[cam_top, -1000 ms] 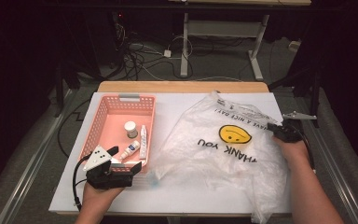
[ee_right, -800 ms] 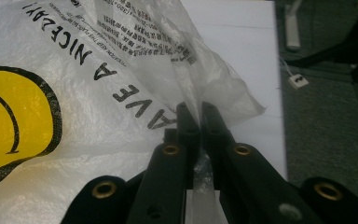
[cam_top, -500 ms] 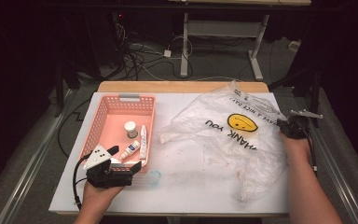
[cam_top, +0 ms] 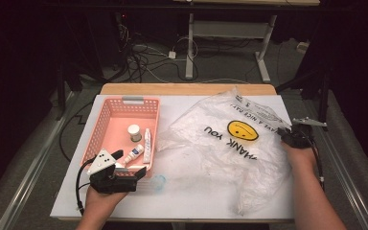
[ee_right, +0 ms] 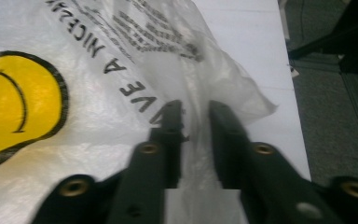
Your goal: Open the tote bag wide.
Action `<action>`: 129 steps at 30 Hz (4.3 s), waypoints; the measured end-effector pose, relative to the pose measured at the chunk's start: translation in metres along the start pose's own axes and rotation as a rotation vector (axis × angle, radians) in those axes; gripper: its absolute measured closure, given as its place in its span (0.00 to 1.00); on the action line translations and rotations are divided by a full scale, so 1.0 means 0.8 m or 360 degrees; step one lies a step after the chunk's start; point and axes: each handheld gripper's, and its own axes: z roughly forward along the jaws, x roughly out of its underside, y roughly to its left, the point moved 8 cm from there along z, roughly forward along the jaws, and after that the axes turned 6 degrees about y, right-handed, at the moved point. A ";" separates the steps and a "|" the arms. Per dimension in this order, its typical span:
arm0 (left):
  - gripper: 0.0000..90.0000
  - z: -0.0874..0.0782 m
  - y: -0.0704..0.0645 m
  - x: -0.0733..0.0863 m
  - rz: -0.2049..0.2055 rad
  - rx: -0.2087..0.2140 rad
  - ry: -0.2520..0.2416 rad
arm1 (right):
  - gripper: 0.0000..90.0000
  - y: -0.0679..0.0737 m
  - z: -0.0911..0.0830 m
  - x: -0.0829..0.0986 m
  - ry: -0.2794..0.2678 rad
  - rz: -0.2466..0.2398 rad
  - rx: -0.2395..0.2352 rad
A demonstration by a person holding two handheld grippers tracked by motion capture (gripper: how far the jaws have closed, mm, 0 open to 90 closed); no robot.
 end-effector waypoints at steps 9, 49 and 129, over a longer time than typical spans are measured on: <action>0.00 -0.004 0.000 -0.001 0.0000 0.0000 0.0037 | 0.59 0.008 -0.049 0.008 -0.0103 -0.0062 -0.0077; 0.00 0.003 -0.017 0.000 0.0057 0.0070 0.0021 | 1.00 0.144 -0.152 0.164 0.0111 -0.0544 -0.0412; 0.00 0.003 -0.025 0.018 0.0089 0.0042 0.0067 | 0.54 0.304 -0.049 0.089 0.0192 -0.0926 -0.0719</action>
